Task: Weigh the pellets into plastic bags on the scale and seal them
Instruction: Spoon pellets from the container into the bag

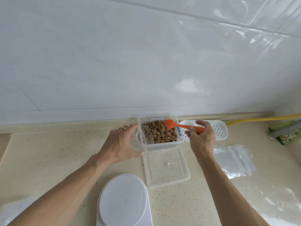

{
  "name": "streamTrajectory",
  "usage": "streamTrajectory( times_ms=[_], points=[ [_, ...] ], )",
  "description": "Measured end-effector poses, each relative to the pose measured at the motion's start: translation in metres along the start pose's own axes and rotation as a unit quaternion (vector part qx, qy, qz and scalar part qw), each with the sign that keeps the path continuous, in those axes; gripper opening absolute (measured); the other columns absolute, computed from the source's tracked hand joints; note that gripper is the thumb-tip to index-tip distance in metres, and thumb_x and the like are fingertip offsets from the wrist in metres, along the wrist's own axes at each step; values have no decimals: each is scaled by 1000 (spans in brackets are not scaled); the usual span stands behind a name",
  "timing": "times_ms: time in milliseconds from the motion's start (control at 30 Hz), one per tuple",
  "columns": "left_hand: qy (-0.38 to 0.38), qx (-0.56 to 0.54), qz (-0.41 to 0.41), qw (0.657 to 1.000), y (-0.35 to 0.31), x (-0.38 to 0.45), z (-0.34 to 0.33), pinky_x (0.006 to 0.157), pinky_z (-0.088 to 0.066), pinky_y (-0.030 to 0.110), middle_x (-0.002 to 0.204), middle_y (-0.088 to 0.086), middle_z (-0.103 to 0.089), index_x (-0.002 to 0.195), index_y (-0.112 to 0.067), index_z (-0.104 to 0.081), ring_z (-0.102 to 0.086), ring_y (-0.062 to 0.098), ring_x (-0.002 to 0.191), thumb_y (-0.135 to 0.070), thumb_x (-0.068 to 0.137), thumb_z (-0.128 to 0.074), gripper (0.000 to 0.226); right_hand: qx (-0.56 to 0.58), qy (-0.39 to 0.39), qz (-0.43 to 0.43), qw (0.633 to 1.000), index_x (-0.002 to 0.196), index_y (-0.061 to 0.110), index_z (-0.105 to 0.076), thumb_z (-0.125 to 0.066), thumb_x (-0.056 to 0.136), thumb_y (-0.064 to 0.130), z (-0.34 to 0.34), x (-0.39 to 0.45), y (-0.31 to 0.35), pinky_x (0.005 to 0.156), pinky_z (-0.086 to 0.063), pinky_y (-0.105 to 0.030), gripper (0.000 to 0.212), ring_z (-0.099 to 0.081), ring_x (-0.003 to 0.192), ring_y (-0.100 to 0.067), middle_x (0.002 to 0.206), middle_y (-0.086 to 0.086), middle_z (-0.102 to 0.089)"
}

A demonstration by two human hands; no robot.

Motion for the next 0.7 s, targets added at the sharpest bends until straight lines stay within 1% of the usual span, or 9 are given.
streamTrajectory(
  times_ms=[100,200,267,333,433,500,567,633,700],
  points=[
    [-10,9,-4,1000,0,0,1,93,-44,32,106,-5,-56,141,-27,-36,-56,13,100,-57,63,-76,93,-66,24,26,997,103,21,-54,-52,96,12,-4,-3,0,69,-58,-41,12,-70,72,-23,87,-4,-69],
    [-14,20,-2,1000,2,1,1,94,-44,32,109,-4,-58,141,-27,-36,-57,14,104,-59,63,-76,93,-102,90,64,989,97,18,-54,-51,97,9,-18,-12,2,60,-58,-45,9,-69,66,-30,91,-3,-68],
    [-14,29,2,999,2,3,1,95,-44,33,109,-4,-58,141,-27,-35,-58,15,104,-60,63,-75,94,-104,129,72,983,95,20,-54,-52,98,8,-28,-19,1,55,-58,-39,12,-69,61,-26,93,1,-67],
    [-16,50,3,999,1,5,1,95,-44,36,111,-2,-60,142,-26,-35,-59,16,105,-62,63,-72,95,-82,131,35,987,94,22,-54,-52,98,9,-33,-24,-5,52,-56,-32,13,-68,57,-18,89,5,-66],
    [-31,113,2,993,0,10,3,92,-45,39,106,0,-64,140,-24,-39,-62,19,100,-64,62,-70,94,-1,93,-75,993,106,17,-57,-55,98,12,-31,-23,-20,57,-58,-37,10,-67,54,-14,92,-4,-67],
    [-41,159,9,986,-1,16,5,90,-45,38,101,-1,-65,139,-25,-41,-62,19,94,-64,62,-70,91,60,74,-135,986,110,13,-57,-56,98,9,-25,-22,-27,55,-55,-31,13,-65,54,-15,95,-10,-67],
    [-42,192,18,980,-6,22,8,87,-44,37,97,-2,-64,139,-26,-43,-62,19,91,-61,64,-70,87,105,65,-164,979,109,11,-57,-56,97,5,-18,-21,-29,53,-51,-27,14,-62,52,-15,94,-12,-68],
    [-26,211,32,977,-11,28,9,87,-42,37,97,-1,-62,136,-26,-43,-61,19,91,-58,66,-69,82,132,62,-174,974,109,11,-57,-56,96,5,-11,-19,-30,54,-51,-28,15,-61,51,-15,93,-11,-71],
    [-8,223,45,974,-17,34,9,86,-41,37,92,-2,-58,131,-26,-45,-59,20,89,-55,66,-68,75,147,61,-177,971,110,10,-58,-57,95,5,-4,-17,-28,57,-51,-29,15,-61,52,-15,92,-11,-72]
  ],
)
Point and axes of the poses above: each hand's wrist, its own x-axis towards the middle knuckle, its own z-axis out of the back of the hand, y = z × x, the point moved 4 cm from there along x, towards the middle knuckle
